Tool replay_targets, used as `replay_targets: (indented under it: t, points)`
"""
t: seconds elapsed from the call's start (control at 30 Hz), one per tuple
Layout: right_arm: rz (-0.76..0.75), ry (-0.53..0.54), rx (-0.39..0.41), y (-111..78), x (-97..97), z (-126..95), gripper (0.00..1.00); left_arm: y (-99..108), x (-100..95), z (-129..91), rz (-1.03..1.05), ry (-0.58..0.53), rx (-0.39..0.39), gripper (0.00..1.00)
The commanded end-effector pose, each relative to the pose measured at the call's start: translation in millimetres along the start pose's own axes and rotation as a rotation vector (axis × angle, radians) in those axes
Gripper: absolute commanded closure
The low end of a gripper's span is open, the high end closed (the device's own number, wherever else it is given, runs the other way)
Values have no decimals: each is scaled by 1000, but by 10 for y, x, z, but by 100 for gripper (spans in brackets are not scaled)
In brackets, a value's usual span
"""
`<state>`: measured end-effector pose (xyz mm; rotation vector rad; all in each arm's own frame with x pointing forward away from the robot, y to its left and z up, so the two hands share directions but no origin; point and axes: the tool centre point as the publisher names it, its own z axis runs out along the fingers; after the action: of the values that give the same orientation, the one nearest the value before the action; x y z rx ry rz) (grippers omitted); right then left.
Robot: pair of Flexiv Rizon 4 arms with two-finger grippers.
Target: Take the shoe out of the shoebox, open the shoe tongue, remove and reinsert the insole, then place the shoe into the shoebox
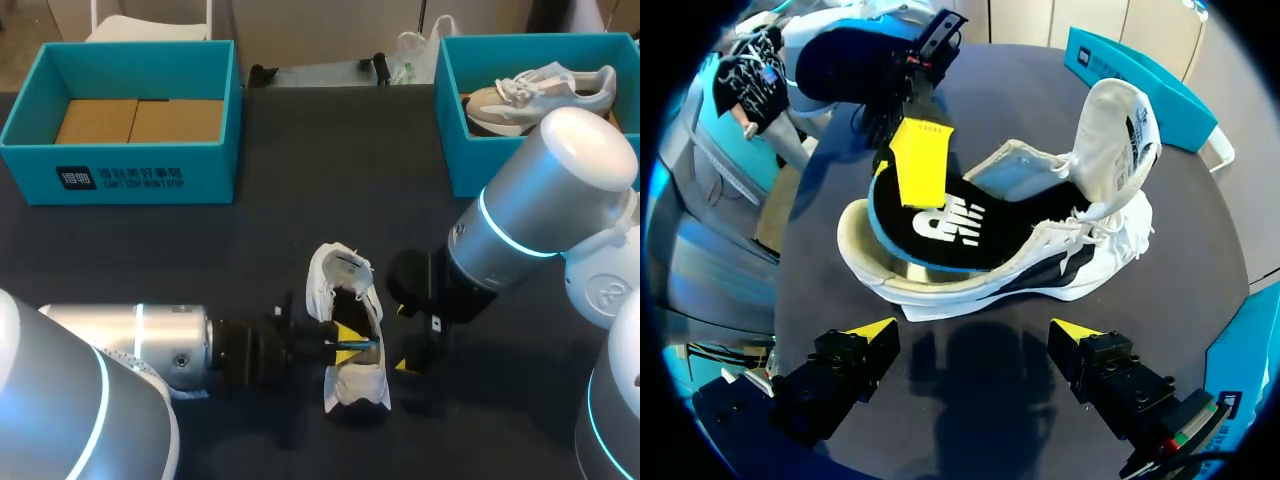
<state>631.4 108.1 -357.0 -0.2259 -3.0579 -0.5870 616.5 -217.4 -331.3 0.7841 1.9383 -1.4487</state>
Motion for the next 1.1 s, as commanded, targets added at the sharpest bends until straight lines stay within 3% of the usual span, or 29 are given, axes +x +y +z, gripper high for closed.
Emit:
replay_targets:
  t: [0.03,0.3,0.47,0.53,0.63,1.1]
  points:
    - [1,-4,1,1,14,5,0,96,19,135,-1,41,-3,100]
    - [1,-4,1,1,14,5,0,300,87,180,5,66,-52,100]
    - [1,-4,1,1,14,5,0,200,59,117,3,67,-23,100]
    - [1,-4,1,1,14,5,0,150,44,79,5,68,-11,73]
    - [1,-4,1,1,14,5,0,101,16,23,10,70,-6,62]
    - [-12,-12,2,13,0,-19,0,-108,-113,-98,29,116,14,59]
